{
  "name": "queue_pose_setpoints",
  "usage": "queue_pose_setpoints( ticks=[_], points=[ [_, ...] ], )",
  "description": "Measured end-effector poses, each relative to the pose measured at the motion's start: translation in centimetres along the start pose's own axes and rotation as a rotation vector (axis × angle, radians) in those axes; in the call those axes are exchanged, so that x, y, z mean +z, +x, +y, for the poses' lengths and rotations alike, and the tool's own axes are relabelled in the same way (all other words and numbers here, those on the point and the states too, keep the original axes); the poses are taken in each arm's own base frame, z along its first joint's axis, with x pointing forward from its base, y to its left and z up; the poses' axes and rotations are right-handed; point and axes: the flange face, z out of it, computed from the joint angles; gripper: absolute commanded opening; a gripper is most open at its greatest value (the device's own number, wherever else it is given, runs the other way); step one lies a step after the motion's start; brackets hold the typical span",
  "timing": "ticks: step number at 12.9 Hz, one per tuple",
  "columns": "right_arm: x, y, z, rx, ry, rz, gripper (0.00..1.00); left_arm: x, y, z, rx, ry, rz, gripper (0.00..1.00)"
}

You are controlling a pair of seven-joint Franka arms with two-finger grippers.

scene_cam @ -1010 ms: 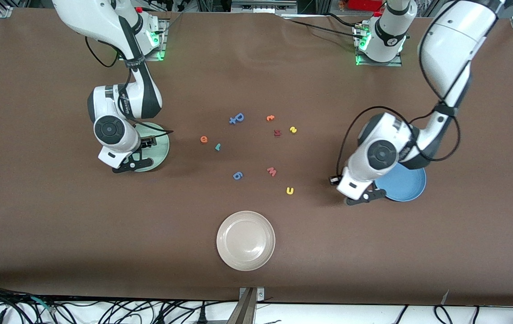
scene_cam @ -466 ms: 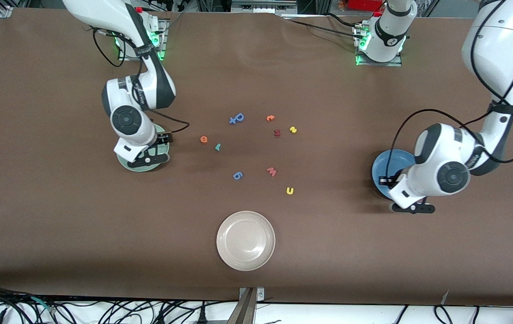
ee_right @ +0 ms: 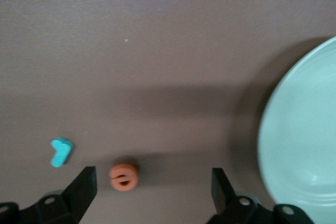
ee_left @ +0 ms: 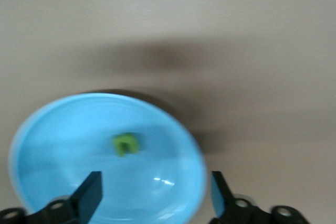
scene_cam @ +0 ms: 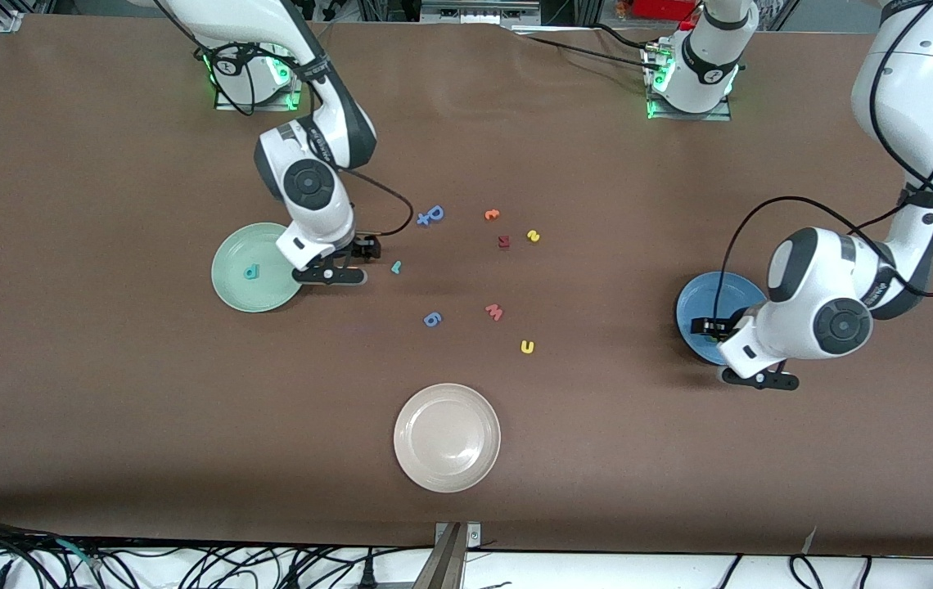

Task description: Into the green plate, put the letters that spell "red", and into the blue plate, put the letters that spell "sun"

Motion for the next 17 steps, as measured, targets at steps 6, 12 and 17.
queue_pose_setpoints(
  ticks=[6,12,17],
  points=[
    [3.3,-1.0,-5.7,0.21,0.129,0.109,0.64,0.5,-0.9,16.9,-0.015,-0.077,0.157,1.0],
    [3.4,-0.7,-7.7,0.24,0.142,0.12,0.14,3.0,0.6,25.8,0.097,-0.004,0.236,1.0],
    [3.3,-0.7,-7.6,0.24,0.132,0.113,0.05,6.2,2.3,28.5,0.119,0.034,0.258,1.0]
  ],
)
